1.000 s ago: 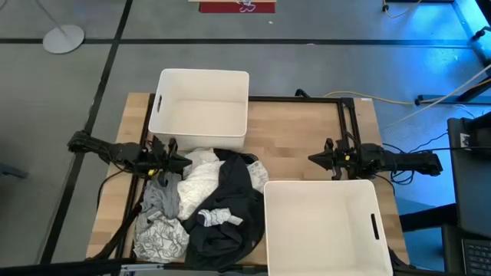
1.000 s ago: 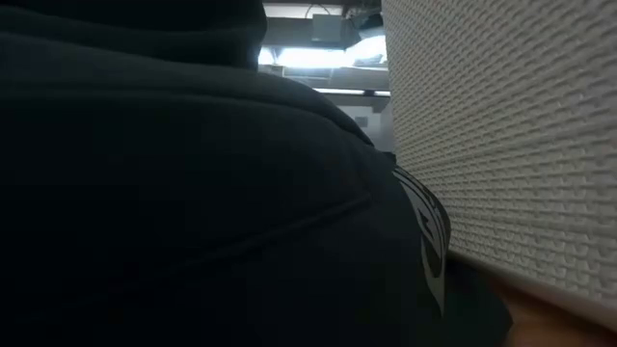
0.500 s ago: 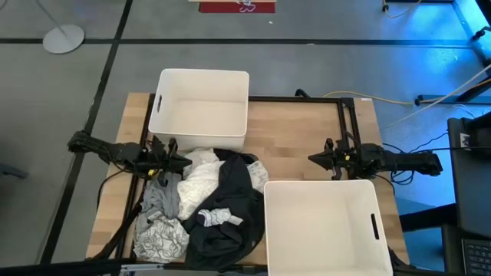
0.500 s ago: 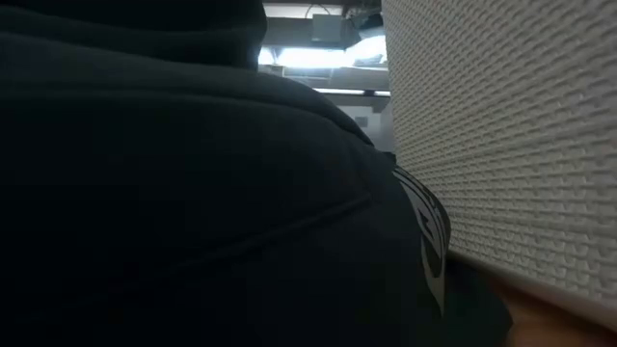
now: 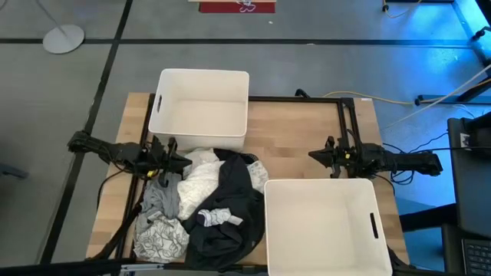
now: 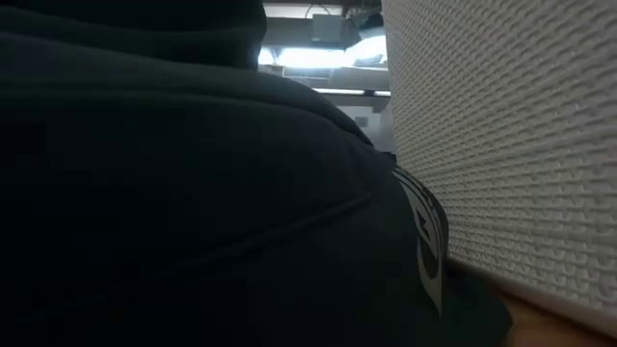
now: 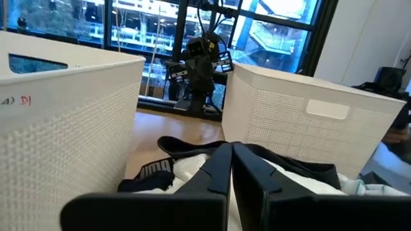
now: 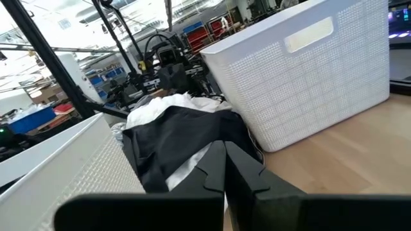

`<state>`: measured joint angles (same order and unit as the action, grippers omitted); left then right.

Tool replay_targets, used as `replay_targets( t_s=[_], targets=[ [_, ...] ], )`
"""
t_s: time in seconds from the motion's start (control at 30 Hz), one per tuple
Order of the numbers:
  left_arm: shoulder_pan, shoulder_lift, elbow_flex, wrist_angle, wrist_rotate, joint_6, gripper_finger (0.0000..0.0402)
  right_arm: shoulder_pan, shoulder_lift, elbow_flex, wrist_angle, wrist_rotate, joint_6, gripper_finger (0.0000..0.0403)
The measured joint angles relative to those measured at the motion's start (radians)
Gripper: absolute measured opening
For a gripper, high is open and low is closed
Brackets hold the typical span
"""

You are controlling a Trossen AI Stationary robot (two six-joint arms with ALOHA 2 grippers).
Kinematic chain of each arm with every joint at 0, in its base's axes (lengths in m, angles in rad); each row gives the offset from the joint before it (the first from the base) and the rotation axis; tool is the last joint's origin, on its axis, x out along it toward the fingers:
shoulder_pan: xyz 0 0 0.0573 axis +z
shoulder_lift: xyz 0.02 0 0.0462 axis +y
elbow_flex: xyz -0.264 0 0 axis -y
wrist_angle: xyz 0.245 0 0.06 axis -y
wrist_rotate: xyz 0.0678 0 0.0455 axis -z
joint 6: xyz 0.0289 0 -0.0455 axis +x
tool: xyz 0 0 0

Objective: Sort clothes
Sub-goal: Put the white dress into the top left laundry bin

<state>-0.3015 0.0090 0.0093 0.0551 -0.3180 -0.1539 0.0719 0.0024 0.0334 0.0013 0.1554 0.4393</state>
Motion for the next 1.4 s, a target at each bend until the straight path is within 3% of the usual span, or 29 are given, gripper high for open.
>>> replay_targets(
  t_s=[0.23, 0.4, 0.6, 0.87, 1.17, 1.4],
  targets=[
    [0.001, 0.000, 0.000, 0.082, -0.004, 0.080, 0.0005, 0.000, 0.000, 0.000, 0.001, 0.019, 0.000, 0.0003],
    [0.001, 0.001, 0.000, 0.252, -0.007, 0.093, 0.0005, 0.000, 0.000, 0.001, 0.001, 0.028, 0.001, 0.0003],
    [0.002, 0.000, 0.022, 0.408, -0.023, 0.245, 0.0005, 0.000, 0.000, 0.002, 0.003, 0.028, 0.001, 0.0003],
    [0.002, 0.075, 0.228, 0.256, -0.096, 0.357, 0.0005, 0.000, 0.000, 0.003, 0.064, 0.045, -0.050, 0.0003],
    [0.002, 0.392, 0.603, -0.055, -0.227, 0.427, 0.0005, 0.000, 0.000, 0.004, 0.126, 0.058, -0.116, 0.0003],
    [0.002, 0.622, 0.857, -0.179, -0.263, 0.502, 0.0005, 0.000, 0.000, 0.005, 0.133, 0.060, -0.163, 0.0003]
  ],
)
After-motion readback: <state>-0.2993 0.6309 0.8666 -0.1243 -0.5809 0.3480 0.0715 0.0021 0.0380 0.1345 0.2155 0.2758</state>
